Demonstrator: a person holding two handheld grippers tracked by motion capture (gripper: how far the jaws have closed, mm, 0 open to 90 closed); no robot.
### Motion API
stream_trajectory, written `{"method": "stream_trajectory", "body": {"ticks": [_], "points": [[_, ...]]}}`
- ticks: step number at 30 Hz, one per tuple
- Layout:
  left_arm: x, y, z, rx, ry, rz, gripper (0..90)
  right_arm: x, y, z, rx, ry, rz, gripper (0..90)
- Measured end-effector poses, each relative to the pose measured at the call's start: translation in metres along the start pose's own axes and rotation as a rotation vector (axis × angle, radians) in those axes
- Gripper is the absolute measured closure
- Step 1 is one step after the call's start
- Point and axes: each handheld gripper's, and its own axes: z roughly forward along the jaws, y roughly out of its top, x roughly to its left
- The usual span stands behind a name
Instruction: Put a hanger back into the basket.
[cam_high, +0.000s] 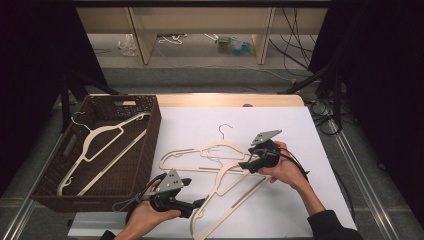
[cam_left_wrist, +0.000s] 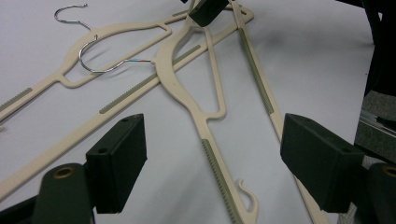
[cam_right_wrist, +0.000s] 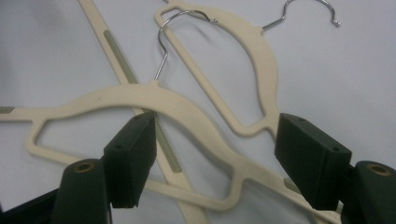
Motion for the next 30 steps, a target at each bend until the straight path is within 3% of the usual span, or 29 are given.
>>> {"method": "stream_trajectory", "body": {"ticks": [3, 7, 9, 10, 12, 13, 18, 20, 22, 24, 26, 30], "points": [[-0.001, -0.001, 0.002, -0.003, -0.002, -0.016, 22.8, -0.004, 0.003, 0.002, 0.005, 0.034, 0.000, 30.8], [-0.003, -0.001, 0.001, 0.008, -0.004, -0.006, 22.8, -0.009, 0.005, 0.008, 0.033, 0.061, -0.013, 30.8], [-0.002, -0.001, 0.000, 0.004, -0.004, 0.021, 22.8, -0.011, 0.003, 0.011, 0.036, 0.067, -0.007, 30.8], [-0.002, -0.001, 0.000, 0.004, -0.009, 0.022, 22.9, -0.012, 0.002, 0.011, 0.063, 0.076, -0.002, 30.7], [-0.002, -0.002, -0.001, 0.022, -0.018, 0.013, 22.9, -0.014, 0.000, 0.014, 0.069, 0.071, -0.021, 30.2], [-0.004, -0.003, 0.001, 0.003, -0.013, 0.008, 22.9, -0.015, -0.001, 0.015, 0.072, 0.075, -0.019, 30.2], [-0.002, -0.003, 0.000, 0.003, -0.011, 0.033, 22.9, -0.015, -0.002, 0.016, 0.101, 0.093, -0.022, 30.5], [-0.004, -0.003, 0.000, 0.010, -0.010, 0.007, 23.0, -0.015, -0.003, 0.018, 0.111, 0.089, -0.022, 30.2], [-0.003, -0.003, 0.000, 0.018, -0.010, 0.021, 22.9, -0.016, -0.006, 0.020, 0.123, 0.100, -0.016, 30.1], [-0.003, -0.003, 0.001, 0.015, -0.010, 0.036, 23.0, -0.018, -0.007, 0.020, 0.147, 0.101, -0.023, 30.2], [-0.004, -0.004, 0.000, 0.015, -0.011, 0.011, 23.0, -0.018, -0.008, 0.019, 0.154, 0.109, -0.024, 30.4], [-0.002, -0.004, 0.000, 0.010, -0.012, 0.027, 23.0, -0.020, -0.012, 0.013, 0.182, 0.155, -0.017, 33.9]]}}
